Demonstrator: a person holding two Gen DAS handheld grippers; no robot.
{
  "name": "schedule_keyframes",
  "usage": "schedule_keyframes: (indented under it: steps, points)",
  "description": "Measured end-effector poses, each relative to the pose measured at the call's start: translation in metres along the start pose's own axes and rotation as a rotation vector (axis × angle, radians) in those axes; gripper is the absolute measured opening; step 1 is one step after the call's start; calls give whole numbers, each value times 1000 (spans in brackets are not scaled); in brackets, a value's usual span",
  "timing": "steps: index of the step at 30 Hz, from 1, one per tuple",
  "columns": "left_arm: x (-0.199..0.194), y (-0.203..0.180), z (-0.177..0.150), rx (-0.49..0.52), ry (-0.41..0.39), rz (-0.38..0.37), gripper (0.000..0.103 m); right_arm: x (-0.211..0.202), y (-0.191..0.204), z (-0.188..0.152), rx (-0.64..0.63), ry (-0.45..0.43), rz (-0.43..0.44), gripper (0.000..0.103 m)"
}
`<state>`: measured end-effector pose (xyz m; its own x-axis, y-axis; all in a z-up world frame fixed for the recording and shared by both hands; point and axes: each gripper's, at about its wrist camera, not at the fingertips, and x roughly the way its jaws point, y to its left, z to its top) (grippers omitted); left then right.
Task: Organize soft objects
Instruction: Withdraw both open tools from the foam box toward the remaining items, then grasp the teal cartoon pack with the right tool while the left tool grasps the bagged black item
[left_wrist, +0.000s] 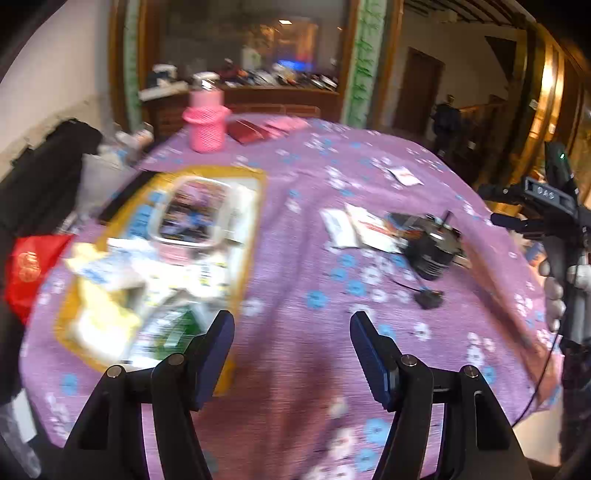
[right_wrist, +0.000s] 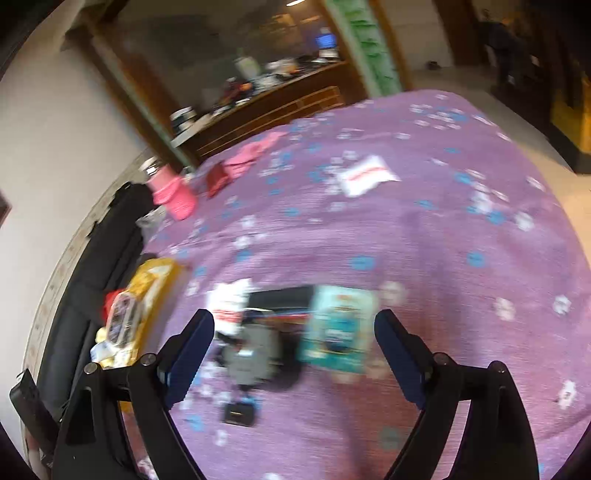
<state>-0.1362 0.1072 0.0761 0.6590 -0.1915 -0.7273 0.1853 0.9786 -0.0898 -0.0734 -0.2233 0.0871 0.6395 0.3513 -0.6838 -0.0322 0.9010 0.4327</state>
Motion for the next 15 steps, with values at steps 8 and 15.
schedule_keyframes:
  steps: [8,15]
  points:
    - [22,-38,1,45,74,-99,68,21,-33,-12,-15,69,-42,88]
    - [39,-48,7,57,103,-111,68,64,-1,-31,-305,206,-216,88]
